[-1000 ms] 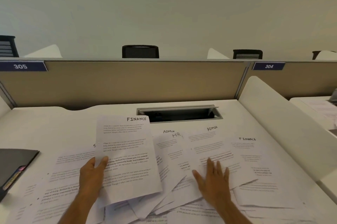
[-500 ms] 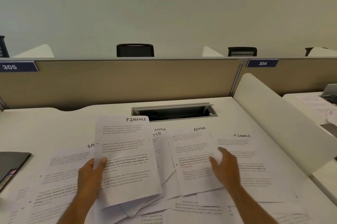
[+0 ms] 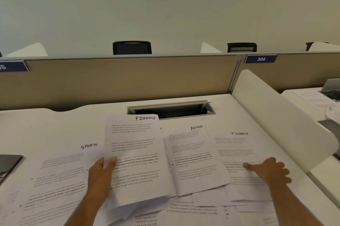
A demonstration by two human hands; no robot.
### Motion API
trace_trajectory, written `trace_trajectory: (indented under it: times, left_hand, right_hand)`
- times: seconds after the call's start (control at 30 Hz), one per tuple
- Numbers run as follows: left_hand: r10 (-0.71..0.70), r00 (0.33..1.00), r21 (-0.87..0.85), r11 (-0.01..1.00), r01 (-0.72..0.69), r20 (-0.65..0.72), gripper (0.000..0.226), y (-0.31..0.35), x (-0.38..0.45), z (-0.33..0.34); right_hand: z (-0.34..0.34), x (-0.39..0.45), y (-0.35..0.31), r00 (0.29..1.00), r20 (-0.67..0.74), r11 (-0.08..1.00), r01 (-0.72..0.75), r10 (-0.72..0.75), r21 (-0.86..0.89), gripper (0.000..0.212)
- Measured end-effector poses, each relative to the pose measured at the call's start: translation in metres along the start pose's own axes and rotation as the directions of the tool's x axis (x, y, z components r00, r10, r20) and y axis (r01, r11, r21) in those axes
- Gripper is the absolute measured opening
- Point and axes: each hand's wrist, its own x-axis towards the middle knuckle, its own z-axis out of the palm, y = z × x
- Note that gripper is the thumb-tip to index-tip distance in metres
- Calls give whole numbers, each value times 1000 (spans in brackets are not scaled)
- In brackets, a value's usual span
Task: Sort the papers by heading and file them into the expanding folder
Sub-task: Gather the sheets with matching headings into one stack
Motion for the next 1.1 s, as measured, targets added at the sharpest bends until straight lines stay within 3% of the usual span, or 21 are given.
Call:
trace_trajectory:
  times: [0.3,0.4,0.63,0.77,0.83,0.9,0.97,1.03,1.1]
  left_hand:
    - [-11,999,-10,1000,11,43,7,3,-14,32]
    - [-13,999,1,1000,13,42,4,5,-18,37]
    - [4,998,8,1000,-5,62,6,8,-24,46]
    - [-4,997,16,1000,3,74,4,10,-25,47]
    - [-3,996,21,1000,2,85,3,10,-26,47]
    - [-9,995,18,1000,7,101,3,11,-27,48]
    - [-21,993,15,1000,20,112,4,11,-28,50]
    - [-29,992,0,1000,30,123,6,10,-30,51]
    - [-29,991,-38,999,34,131,7,11,-32,52]
  right_hand:
    - [-15,-2,-9,998,62,986,4,-15,166,108]
    - [-19,-2,-9,996,45,966,65,-79,249,82]
    - [-40,-5,-17,932,-302,913,288,-198,290,12]
    - [-64,-11,-35,793,-565,776,498,-227,387,10]
    - [-74,-15,-47,766,-601,687,564,-228,458,13]
    - [-80,-21,-61,800,-557,596,565,-226,570,21]
    - [-80,-31,-77,868,-419,433,496,-266,753,14]
    - [-71,-50,-90,903,-228,247,330,-365,911,16]
    - [-53,-71,-99,881,-74,189,180,-467,965,18]
